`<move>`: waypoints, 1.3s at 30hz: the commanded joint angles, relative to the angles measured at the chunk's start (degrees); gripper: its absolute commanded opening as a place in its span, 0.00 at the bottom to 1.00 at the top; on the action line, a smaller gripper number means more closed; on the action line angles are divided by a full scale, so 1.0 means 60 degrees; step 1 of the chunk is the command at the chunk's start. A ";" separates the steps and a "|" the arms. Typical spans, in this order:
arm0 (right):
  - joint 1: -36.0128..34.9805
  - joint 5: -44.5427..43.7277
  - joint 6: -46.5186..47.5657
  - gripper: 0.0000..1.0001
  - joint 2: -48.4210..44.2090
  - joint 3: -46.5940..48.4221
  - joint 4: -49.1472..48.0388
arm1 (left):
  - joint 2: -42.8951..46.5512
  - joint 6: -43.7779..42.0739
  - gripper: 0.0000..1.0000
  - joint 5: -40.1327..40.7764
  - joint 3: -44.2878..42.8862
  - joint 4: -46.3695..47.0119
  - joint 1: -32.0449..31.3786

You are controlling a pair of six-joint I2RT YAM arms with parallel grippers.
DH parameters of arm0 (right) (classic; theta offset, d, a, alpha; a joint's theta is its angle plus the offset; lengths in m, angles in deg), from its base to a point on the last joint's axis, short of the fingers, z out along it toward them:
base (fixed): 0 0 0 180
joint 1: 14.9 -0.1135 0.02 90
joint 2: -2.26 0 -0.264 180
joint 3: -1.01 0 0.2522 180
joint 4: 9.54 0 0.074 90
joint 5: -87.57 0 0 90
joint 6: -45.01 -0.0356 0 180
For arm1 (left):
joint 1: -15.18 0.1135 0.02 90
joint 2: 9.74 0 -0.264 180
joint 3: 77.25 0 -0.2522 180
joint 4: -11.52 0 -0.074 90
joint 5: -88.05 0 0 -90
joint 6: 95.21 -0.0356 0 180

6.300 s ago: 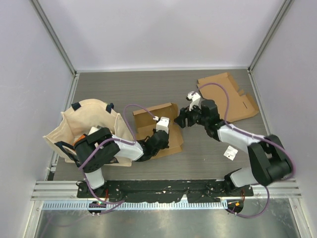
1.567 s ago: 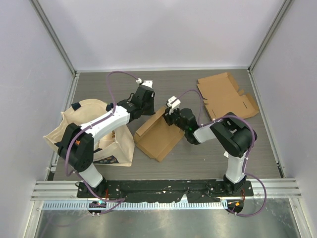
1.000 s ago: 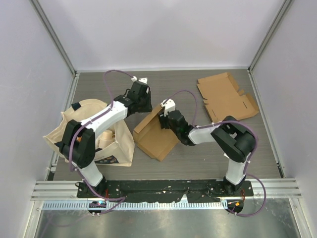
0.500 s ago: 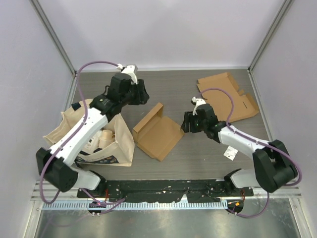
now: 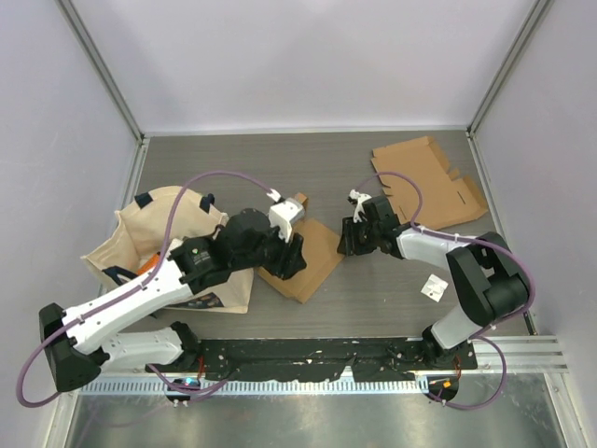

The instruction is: Fold the paper box

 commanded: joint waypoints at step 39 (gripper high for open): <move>0.0462 0.2874 -0.2150 0.01 -0.1571 0.1896 0.3574 | -0.7572 -0.3036 0.29 0.8861 -0.2127 0.1946 -0.3458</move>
